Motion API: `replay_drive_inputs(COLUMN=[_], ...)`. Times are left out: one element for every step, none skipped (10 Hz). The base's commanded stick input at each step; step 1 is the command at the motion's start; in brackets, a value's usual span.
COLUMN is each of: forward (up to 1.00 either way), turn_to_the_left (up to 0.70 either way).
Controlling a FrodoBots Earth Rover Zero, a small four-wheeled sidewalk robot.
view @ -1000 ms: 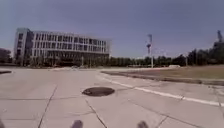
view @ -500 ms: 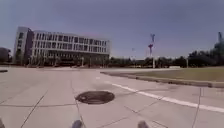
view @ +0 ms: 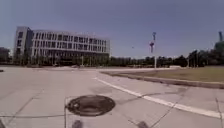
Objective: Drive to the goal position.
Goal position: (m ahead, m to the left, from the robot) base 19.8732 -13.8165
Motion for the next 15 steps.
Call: replay_drive_inputs(forward=[0.85, 0.85, 0.85, 0.85, 0.85, 0.85, 0.85, 0.85, 0.85, 0.85, 0.85, 0.85, 0.85, 0.85, 0.85], turn_to_the_left=[0.0, 0.0, 0.0, 0.0, 0.0, 0.0, 0.0, 0.0, 0.0, 0.0, 0.0, 0.0, 0.0, 0.0, 0.0])
